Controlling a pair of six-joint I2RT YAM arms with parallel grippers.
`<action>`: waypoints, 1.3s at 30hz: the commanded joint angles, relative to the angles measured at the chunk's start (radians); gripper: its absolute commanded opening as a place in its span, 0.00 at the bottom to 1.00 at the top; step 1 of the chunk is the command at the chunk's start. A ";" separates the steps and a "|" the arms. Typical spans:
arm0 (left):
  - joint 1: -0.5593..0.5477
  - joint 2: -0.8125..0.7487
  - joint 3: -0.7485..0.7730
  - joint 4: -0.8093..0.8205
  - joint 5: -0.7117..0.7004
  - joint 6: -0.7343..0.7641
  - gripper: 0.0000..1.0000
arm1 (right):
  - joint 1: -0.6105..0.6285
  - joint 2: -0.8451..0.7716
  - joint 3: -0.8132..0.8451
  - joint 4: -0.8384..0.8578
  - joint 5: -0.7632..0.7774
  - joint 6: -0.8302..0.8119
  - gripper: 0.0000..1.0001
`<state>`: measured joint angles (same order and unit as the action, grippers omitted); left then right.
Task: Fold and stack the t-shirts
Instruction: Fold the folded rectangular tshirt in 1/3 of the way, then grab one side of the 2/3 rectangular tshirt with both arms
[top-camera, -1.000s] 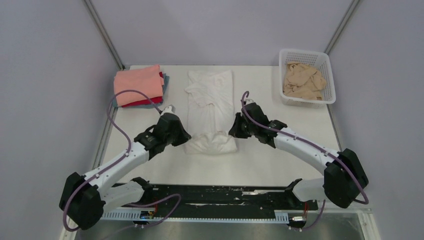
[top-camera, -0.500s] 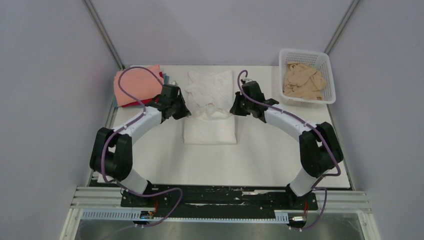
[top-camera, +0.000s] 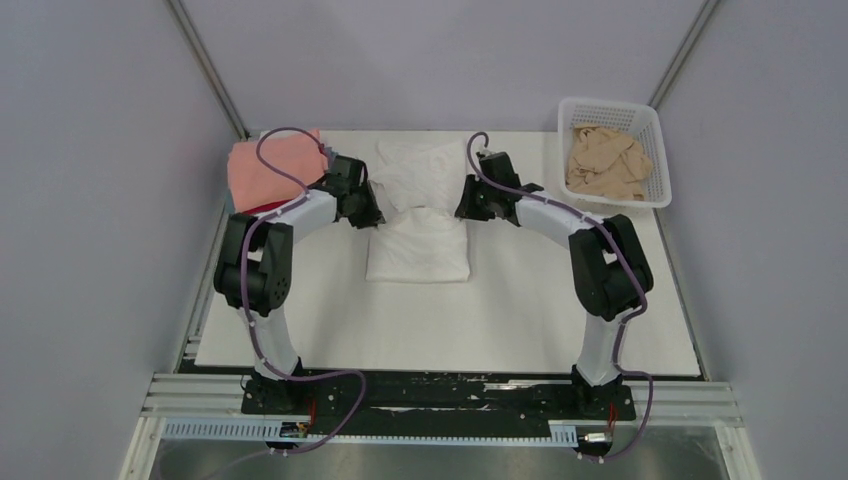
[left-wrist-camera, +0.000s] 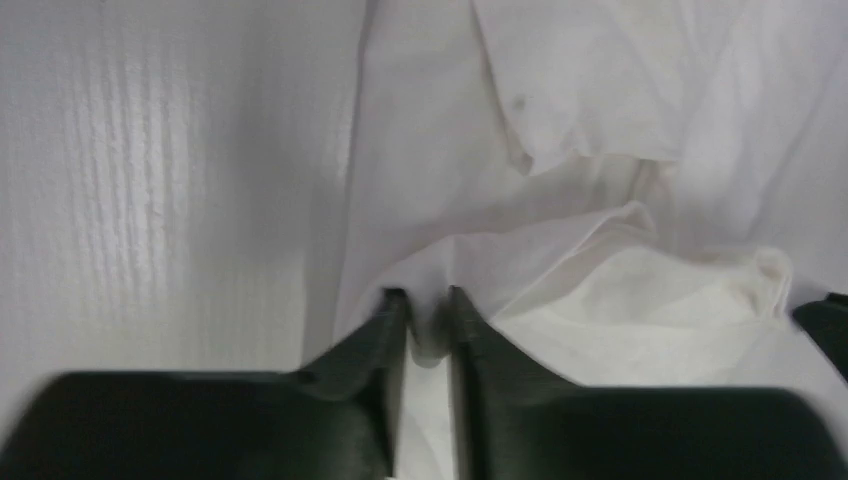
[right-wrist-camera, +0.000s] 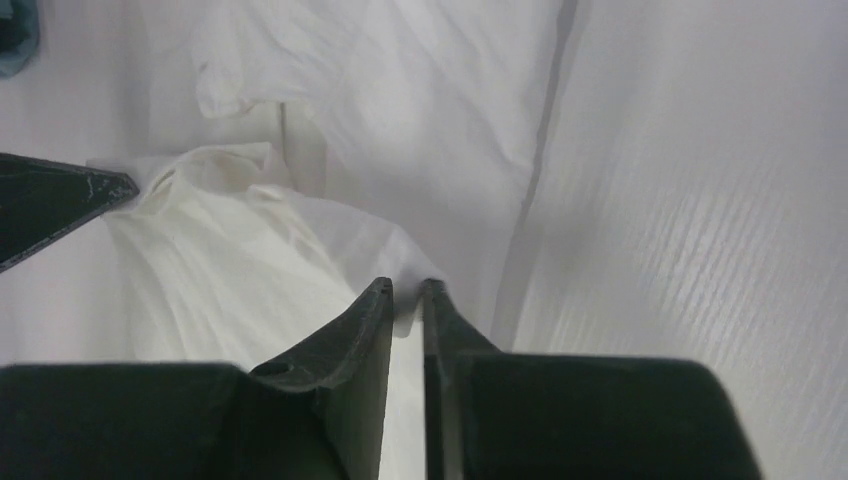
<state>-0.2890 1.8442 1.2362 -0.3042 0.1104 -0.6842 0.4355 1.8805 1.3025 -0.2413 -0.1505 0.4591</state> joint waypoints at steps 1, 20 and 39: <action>0.028 0.045 0.079 -0.015 -0.016 0.015 0.48 | -0.028 0.065 0.100 0.052 0.002 -0.019 0.27; -0.011 -0.445 -0.423 0.017 0.040 -0.071 1.00 | -0.023 -0.355 -0.419 0.102 -0.238 0.093 1.00; -0.012 -0.420 -0.602 0.103 0.019 -0.142 0.75 | 0.009 -0.246 -0.546 0.181 -0.259 0.217 0.56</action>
<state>-0.2993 1.3743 0.6441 -0.2485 0.1112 -0.8101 0.4381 1.6093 0.7597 -0.1158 -0.4244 0.6510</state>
